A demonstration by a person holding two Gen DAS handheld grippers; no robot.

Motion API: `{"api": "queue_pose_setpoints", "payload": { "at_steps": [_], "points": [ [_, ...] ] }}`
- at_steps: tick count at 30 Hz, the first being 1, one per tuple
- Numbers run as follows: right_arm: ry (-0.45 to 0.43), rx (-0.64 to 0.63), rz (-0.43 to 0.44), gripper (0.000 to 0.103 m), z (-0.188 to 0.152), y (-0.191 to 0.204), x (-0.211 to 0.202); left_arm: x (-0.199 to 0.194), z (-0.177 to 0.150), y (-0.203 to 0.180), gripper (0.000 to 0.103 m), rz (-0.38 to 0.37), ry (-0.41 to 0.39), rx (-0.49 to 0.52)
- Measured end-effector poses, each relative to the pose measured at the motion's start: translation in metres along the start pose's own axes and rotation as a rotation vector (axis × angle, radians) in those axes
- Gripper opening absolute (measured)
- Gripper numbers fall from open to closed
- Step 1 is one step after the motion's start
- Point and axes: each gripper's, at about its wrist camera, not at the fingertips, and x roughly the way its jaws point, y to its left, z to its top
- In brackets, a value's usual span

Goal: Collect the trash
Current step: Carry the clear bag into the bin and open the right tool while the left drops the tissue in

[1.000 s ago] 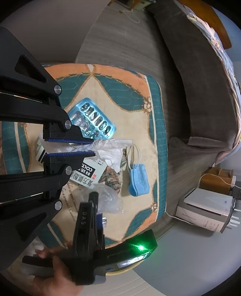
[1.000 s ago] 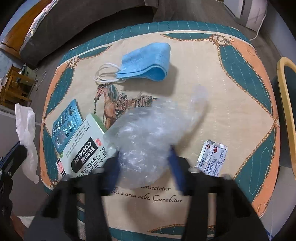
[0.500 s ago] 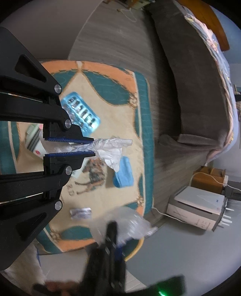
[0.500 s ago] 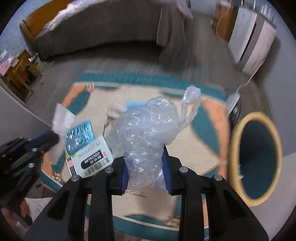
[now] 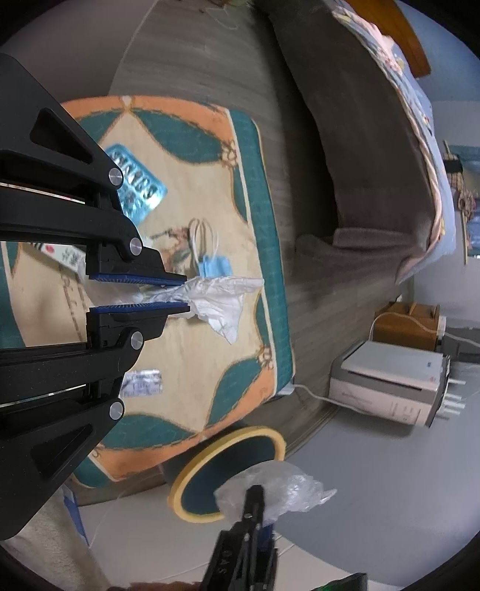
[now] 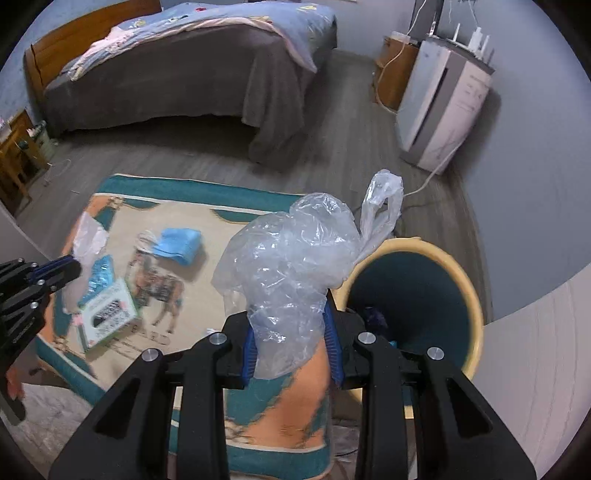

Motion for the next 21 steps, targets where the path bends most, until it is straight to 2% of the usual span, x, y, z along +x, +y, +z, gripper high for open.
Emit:
{"api": "queue_pose_setpoints", "payload": {
  "at_steps": [3,10,18,21],
  "points": [
    [-0.007,0.005,-0.037,0.030,-0.002,-0.011,0.002,0.004,0.000,-0.015,0.009,-0.011,0.005,0.031],
    [0.038,0.068,-0.029,0.030,-0.007,-0.042,0.024,0.018,-0.007,-0.047,0.009,-0.012,0.036,0.115],
    [0.067,0.143,0.012,0.030,-0.013,-0.076,0.037,0.029,-0.015,-0.076,0.009,-0.019,0.078,0.162],
    [0.103,0.191,-0.001,0.030,-0.019,-0.093,0.049,0.034,-0.013,-0.089,0.009,-0.028,0.089,0.169]
  ]
}}
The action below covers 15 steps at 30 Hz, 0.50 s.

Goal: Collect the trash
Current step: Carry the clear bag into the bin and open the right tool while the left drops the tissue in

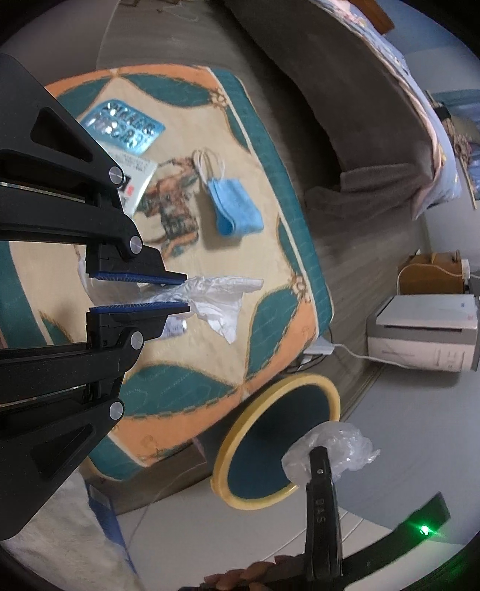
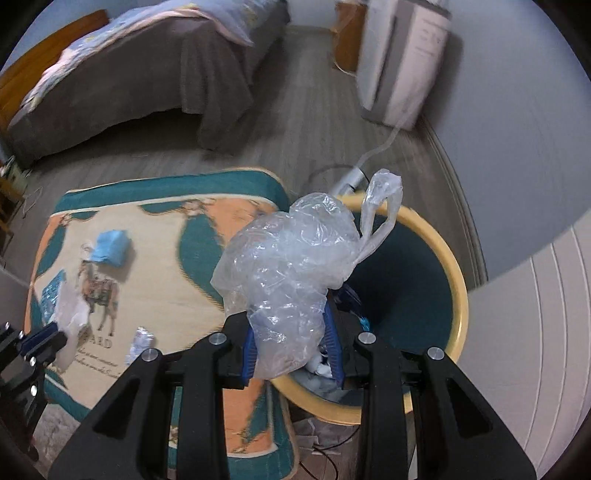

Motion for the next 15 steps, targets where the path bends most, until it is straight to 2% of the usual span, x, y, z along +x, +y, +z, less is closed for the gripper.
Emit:
{"api": "queue_pose_setpoints", "payload": {
  "at_steps": [5,15],
  "points": [
    [0.026,0.104,0.006,0.030,-0.003,-0.036,0.015,0.010,0.016,-0.021,0.009,-0.038,0.007,-0.022],
    [0.073,0.340,0.010,0.030,-0.018,-0.100,0.036,0.023,0.053,-0.067,0.009,-0.105,0.013,0.028]
  ]
}}
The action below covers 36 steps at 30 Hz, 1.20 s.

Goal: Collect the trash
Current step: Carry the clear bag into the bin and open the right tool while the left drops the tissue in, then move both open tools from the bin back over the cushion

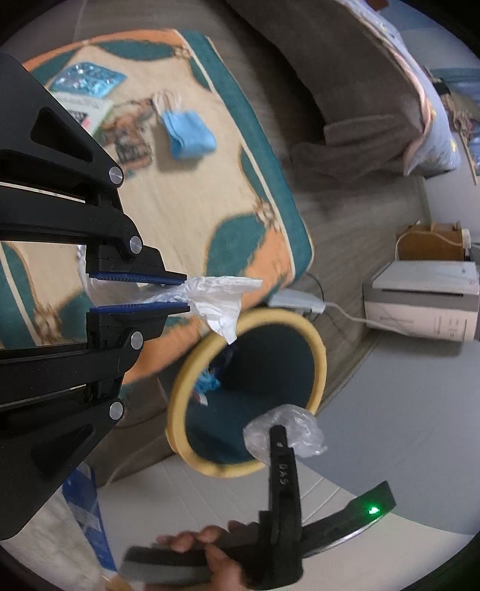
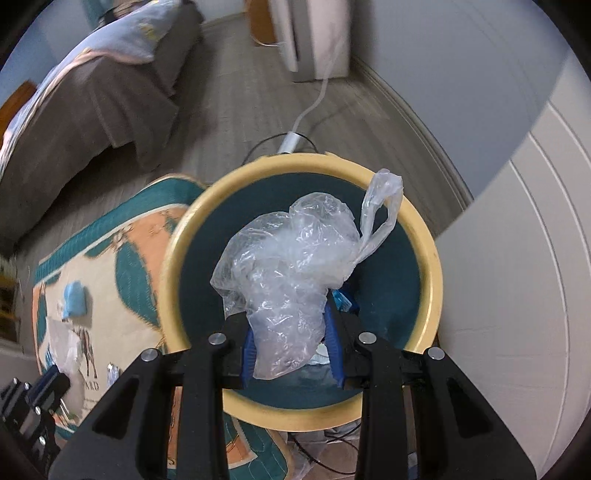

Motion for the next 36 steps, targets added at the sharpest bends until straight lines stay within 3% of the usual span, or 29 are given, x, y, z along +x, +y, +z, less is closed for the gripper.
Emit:
{"api": "queue_pose_setpoints", "payload": {
  "at_steps": [11,17,23,25,27,32,34,36],
  "points": [
    [-0.010,0.095,-0.009,0.031,0.004,-0.021,-0.002,0.037,0.045,-0.056,0.009,-0.056,0.014,0.114],
    [-0.016,0.178,0.026,0.031,0.004,-0.033,-0.001,0.045,0.070,-0.061,0.014,-0.079,-0.023,0.081],
    [-0.012,0.192,0.043,0.032,0.005,-0.036,0.000,0.053,0.079,-0.063,0.029,-0.092,-0.038,0.049],
    [-0.010,0.182,0.044,0.032,0.006,-0.034,0.001,0.055,0.078,-0.062,0.051,-0.084,-0.047,0.050],
    [-0.013,0.173,0.040,0.033,0.007,-0.032,0.001,0.053,0.077,-0.062,0.062,-0.073,-0.064,0.050],
    [-0.007,0.128,0.037,0.045,0.007,-0.024,0.002,0.048,0.068,-0.052,0.075,-0.044,-0.075,0.046],
    [-0.019,0.097,0.013,0.068,0.008,-0.017,0.000,0.045,0.063,-0.045,0.078,-0.026,-0.072,0.048],
    [-0.047,0.090,-0.003,0.083,0.009,-0.013,-0.006,0.044,0.058,-0.035,0.079,-0.012,-0.061,0.034]
  ]
}}
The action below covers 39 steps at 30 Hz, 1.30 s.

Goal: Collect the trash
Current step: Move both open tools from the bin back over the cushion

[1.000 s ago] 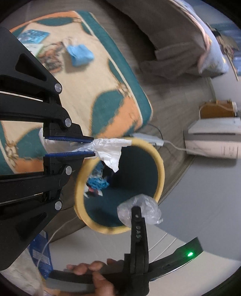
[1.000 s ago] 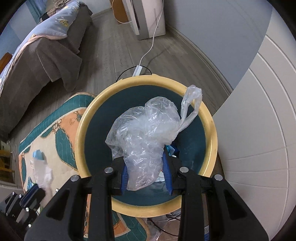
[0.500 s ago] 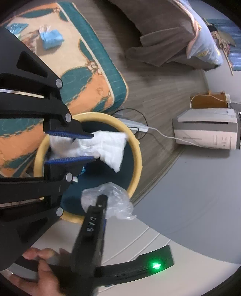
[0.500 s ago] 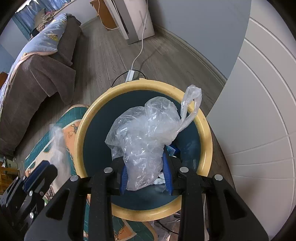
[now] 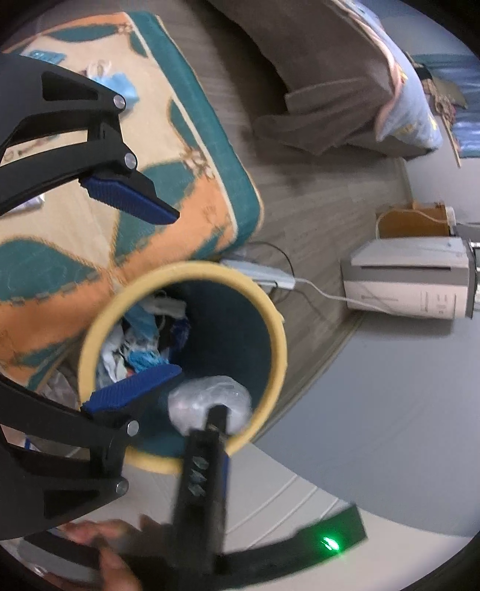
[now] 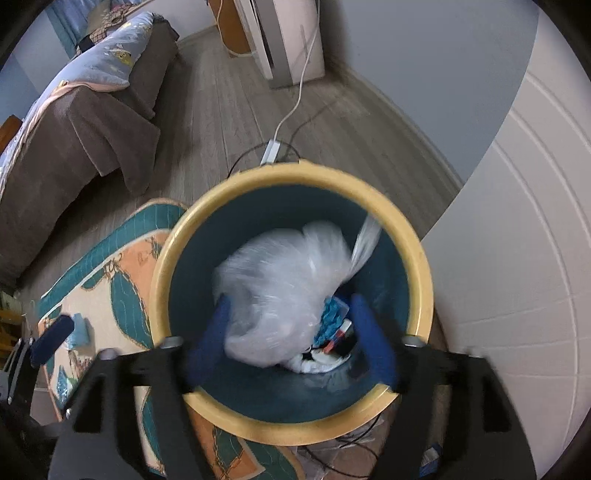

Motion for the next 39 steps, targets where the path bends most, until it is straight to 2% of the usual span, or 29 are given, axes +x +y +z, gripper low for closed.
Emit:
{"api": "queue_pose_setpoints", "payload": {
  "at_steps": [1,2,7,16,24,29,32,36,39],
  "points": [
    [-0.009,0.003,0.001,0.090,0.000,0.001,-0.002,0.000,-0.002,0.005,0.082,0.008,0.006,-0.009],
    [-0.016,0.007,0.007,0.092,0.001,0.002,-0.003,-0.001,-0.004,0.010,0.083,0.020,0.014,-0.021],
    [-0.021,-0.010,0.009,0.096,0.000,0.017,-0.009,-0.013,-0.013,0.031,0.089,0.062,0.016,-0.045],
    [-0.045,-0.062,0.011,0.097,-0.006,0.053,-0.030,-0.063,-0.030,0.067,0.092,0.100,-0.021,-0.055],
    [-0.057,-0.127,0.027,0.097,-0.018,0.093,-0.049,-0.121,-0.059,0.133,0.092,0.200,-0.023,-0.087],
    [-0.078,-0.249,0.013,0.097,-0.031,0.132,-0.059,-0.150,-0.085,0.174,0.094,0.233,-0.029,-0.153],
    [-0.086,-0.324,-0.012,0.097,-0.041,0.154,-0.063,-0.161,-0.111,0.195,0.095,0.230,-0.047,-0.230],
    [-0.088,-0.380,-0.032,0.097,-0.056,0.175,-0.068,-0.162,-0.133,0.223,0.095,0.236,-0.026,-0.337],
    [-0.101,-0.400,-0.032,0.097,-0.067,0.191,-0.074,-0.166,-0.141,0.232,0.095,0.268,-0.048,-0.328]
  ]
}}
